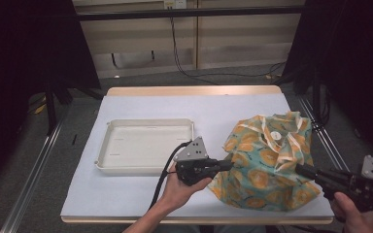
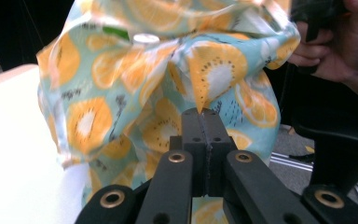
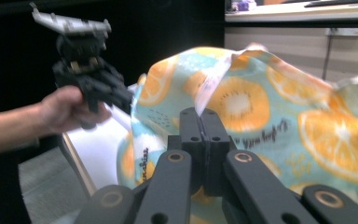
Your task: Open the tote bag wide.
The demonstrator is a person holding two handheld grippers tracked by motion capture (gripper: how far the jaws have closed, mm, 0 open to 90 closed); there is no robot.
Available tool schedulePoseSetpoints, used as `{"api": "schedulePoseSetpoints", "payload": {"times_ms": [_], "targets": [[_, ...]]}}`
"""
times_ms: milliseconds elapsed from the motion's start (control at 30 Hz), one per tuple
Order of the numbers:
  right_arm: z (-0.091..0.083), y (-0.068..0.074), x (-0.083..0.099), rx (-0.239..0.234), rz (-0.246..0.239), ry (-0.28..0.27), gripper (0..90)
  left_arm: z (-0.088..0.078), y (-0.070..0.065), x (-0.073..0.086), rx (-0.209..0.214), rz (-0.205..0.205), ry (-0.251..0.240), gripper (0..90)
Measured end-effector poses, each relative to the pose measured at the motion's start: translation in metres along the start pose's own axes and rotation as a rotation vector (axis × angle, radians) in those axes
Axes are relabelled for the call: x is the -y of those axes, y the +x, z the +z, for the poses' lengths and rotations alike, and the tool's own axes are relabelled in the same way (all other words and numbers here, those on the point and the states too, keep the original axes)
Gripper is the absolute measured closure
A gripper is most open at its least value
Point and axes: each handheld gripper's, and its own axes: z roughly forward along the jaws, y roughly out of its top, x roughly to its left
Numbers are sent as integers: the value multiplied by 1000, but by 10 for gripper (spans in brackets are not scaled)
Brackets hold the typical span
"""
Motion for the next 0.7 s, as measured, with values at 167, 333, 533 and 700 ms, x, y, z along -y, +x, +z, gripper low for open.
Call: {"api": "schedulePoseSetpoints", "payload": {"times_ms": [167,333,533,700], "targets": [[-3,-3,24,21,32,34,893,6,1,13,5,-11,66,900],[4,-13,42,27,71,68,893,21,2,33,8,-22,161,900],[2,-15,52,32,68,93,878,22,6,46,36,-66,170,900],[8,-14,58,5,71,128,900,0,8,20,30,-66,19,867]]}}
